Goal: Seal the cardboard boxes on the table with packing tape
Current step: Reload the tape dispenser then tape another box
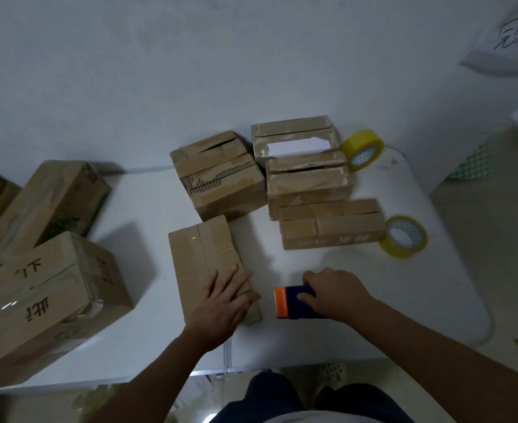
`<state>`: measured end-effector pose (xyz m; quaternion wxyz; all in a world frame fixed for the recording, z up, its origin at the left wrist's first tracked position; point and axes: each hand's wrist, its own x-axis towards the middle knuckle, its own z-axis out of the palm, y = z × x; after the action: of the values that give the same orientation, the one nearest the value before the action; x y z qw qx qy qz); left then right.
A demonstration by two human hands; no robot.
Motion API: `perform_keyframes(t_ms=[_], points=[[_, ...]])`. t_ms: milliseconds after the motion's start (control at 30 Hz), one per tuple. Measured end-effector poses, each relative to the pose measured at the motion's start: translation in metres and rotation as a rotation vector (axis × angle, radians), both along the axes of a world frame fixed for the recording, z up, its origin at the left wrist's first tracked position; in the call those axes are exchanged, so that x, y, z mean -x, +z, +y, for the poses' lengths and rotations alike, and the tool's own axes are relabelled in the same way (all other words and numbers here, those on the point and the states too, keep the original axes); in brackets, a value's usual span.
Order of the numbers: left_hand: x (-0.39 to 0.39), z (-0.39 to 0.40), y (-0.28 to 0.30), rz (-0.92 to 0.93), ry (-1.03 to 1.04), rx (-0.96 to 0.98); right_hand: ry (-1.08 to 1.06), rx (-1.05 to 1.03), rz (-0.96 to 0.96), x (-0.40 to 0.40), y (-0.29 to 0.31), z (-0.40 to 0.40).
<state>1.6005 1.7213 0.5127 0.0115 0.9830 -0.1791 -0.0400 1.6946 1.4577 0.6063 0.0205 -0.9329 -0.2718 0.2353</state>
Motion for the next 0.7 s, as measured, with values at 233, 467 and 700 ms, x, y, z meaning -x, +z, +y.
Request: perform_keyframes(t_ms=[233, 467, 700], points=[[0.008, -0.012, 0.0, -0.033, 0.093, -0.007, -0.101, 0.048, -0.023, -0.005, -0.013, 0.011], [0.008, -0.012, -0.004, -0.02, 0.104, -0.015, -0.219, 0.177, -0.197, -0.023, -0.04, -0.037], [0.007, -0.013, -0.001, 0.069, 0.124, -0.059, -0.286, -0.156, -0.198, 0.012, -0.076, -0.015]])
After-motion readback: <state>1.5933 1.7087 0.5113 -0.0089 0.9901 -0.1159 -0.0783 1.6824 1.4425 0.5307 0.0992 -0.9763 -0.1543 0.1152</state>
